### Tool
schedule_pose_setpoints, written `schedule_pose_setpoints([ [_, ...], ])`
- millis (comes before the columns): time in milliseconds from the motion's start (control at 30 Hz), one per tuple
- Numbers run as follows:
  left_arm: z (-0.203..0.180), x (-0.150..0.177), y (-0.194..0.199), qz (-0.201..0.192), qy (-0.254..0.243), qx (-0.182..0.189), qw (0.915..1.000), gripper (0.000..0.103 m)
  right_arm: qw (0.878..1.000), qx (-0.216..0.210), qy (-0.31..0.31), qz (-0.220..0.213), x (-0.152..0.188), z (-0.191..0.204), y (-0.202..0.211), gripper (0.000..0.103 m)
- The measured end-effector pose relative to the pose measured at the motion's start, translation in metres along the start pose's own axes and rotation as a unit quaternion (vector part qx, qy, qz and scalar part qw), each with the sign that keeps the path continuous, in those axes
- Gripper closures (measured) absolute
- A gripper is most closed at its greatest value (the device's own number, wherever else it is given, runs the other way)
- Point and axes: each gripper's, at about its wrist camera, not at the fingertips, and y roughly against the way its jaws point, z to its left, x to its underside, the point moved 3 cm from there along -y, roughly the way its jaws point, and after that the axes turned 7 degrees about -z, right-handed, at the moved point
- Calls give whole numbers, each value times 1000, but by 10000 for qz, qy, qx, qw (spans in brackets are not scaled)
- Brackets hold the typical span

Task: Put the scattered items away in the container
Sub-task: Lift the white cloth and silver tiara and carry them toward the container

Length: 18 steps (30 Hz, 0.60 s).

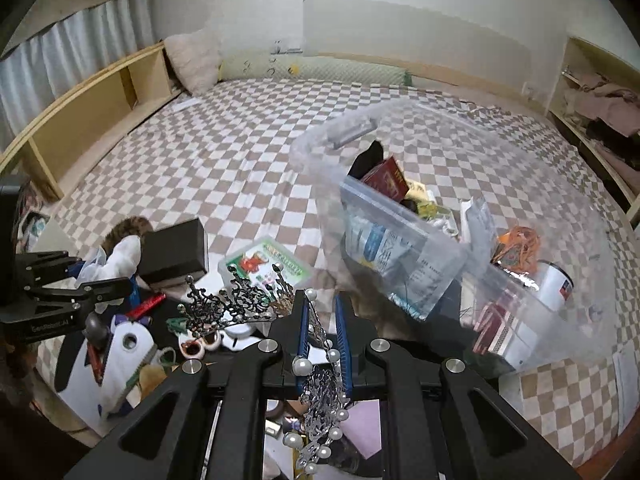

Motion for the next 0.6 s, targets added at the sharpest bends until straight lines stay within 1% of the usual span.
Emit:
schedule_pose_setpoints([
  [267,-10,-21,13,-233,-12,54,9997,63,9994,91,-234,-243,-12,-9,13,89],
  [600,-24,-50,32,-556,-42,92,9984,63,9967,208,-445,-649,-30,-22,39,89],
])
